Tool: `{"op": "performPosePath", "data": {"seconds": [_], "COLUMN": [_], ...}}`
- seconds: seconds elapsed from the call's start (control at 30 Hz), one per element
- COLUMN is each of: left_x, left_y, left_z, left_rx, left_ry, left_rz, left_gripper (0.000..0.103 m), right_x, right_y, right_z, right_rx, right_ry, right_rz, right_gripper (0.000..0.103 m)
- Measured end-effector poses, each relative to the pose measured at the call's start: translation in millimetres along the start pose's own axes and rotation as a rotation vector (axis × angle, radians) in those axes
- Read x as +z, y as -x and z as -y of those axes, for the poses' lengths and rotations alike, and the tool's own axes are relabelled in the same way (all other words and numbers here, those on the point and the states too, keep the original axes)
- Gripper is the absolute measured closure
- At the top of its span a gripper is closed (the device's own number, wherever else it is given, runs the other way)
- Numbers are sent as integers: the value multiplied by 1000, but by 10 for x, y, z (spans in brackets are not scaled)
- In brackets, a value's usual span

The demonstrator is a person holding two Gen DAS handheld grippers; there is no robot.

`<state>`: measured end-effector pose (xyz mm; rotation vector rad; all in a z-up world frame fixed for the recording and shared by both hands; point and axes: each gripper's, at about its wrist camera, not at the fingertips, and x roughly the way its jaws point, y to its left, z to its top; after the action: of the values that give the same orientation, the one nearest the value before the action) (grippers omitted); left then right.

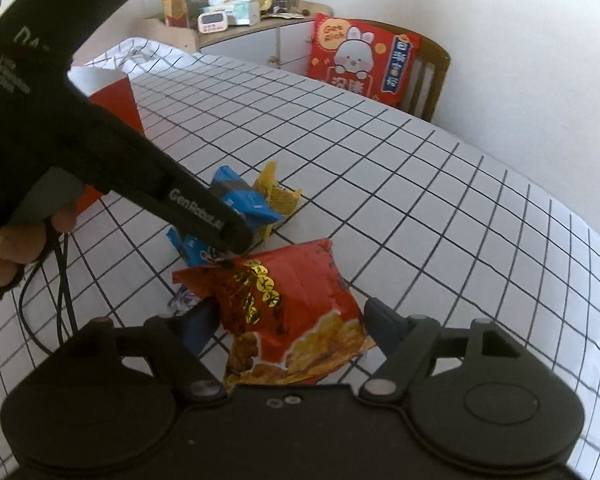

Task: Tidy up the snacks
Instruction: 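Grasp the blue packet with the left tool while the right tool grasps the red chip bag, then carry the blue packet and red chip bag over the box with both tools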

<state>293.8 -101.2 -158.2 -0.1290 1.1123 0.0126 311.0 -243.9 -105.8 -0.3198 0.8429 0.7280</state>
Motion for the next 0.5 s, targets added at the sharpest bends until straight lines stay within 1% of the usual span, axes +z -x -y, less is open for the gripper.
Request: {"op": "performPosePath", "data": {"seconds": [0.03,0.3,0.5], "left_x": [-13,-124,-257], "left_y": [27,349,671], "left_z": [-20,-117,-195], "left_rx": [-1,-8,12], "left_ry": [3,20,39], "left_rz": [2,31,48], "left_gripper": [67,68,68], "right_x": [-3,-45,-40], "right_y": [27,349,577], "right_z": [-3,-52,-146], "right_rx": [-4,-33,-49], "right_ry": [-15,-115,-194], "right_rz": [2,43,36], "right_gripper": [31,31,31]}}
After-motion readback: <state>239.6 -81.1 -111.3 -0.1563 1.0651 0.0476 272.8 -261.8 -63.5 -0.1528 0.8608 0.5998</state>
